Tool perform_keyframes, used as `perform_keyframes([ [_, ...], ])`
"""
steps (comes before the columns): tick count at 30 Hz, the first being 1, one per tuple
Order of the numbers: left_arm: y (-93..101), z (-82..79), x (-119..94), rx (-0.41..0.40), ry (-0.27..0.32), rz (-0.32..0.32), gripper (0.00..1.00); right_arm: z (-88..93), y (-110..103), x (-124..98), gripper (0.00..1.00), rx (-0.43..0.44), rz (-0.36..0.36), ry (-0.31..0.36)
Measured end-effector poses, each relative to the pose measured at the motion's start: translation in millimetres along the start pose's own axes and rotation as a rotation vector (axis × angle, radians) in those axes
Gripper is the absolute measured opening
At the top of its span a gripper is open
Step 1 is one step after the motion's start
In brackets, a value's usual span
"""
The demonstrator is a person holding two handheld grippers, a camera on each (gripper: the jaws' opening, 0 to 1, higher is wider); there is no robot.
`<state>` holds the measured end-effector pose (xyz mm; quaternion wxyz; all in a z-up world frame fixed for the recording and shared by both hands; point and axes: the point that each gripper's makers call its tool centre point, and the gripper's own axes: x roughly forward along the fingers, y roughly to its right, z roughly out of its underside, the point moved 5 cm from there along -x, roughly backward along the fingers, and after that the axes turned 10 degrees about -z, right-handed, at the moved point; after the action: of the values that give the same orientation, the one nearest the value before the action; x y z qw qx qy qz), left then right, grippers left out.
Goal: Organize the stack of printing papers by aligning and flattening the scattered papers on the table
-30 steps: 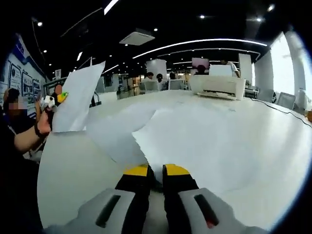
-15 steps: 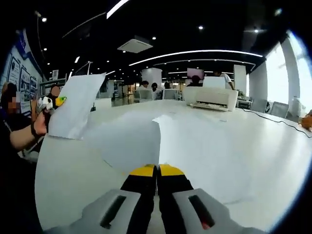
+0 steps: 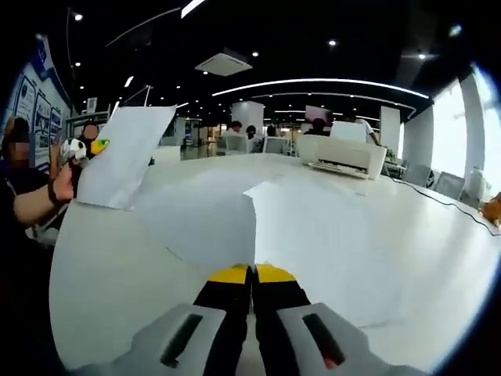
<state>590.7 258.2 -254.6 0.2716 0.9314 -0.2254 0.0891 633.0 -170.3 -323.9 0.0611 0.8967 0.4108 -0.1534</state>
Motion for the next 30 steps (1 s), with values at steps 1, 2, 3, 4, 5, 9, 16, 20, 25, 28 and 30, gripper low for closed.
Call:
perform_keyframes([
  [1, -1.1, -0.1, 0, 0.002, 0.002, -0.011, 0.15, -0.1, 0, 0, 0.00, 0.001, 0.000, 0.001],
  [2, -2.5, -0.5, 0, 0.002, 0.004, -0.023, 0.15, -0.2, 0, -1, 0.00, 0.003, 0.001, 0.002],
  [3, -3.1, -0.7, 0, 0.001, 0.005, -0.028, 0.15, -0.3, 0, -1, 0.00, 0.003, 0.001, 0.004],
  [4, -3.5, -0.9, 0, 0.001, 0.006, -0.031, 0.15, -0.3, 0, -1, 0.00, 0.003, 0.001, 0.006],
  [5, -4.2, -1.0, 0, 0.001, 0.007, -0.034, 0.15, -0.5, 0, -2, 0.00, 0.003, 0.000, 0.007],
  [9, -4.9, -0.3, 0, 0.007, 0.004, -0.045, 0.16, -1.1, -1, -2, 0.00, -0.001, 0.003, 0.010],
  [16, -2.7, 2.9, 1, 0.012, -0.009, -0.047, 0.18, -13.3, -6, -9, 0.00, 0.001, -0.026, 0.089],
  [20, -0.8, 4.5, 2, 0.010, -0.016, -0.048, 0.18, -13.5, -7, -12, 0.00, 0.037, -0.040, 0.097],
  [25, 0.5, 4.7, 1, 0.009, -0.014, -0.049, 0.18, -33.0, -28, -23, 0.00, -0.025, -0.086, 0.190],
  [28, 1.5, 5.7, 2, 0.010, -0.019, -0.053, 0.18, -51.0, -39, -29, 0.00, -0.100, -0.102, 0.165],
  [30, 2.2, 6.1, 2, 0.015, -0.021, -0.054, 0.18, -68.2, -40, -35, 0.00, -0.163, -0.114, 0.151],
])
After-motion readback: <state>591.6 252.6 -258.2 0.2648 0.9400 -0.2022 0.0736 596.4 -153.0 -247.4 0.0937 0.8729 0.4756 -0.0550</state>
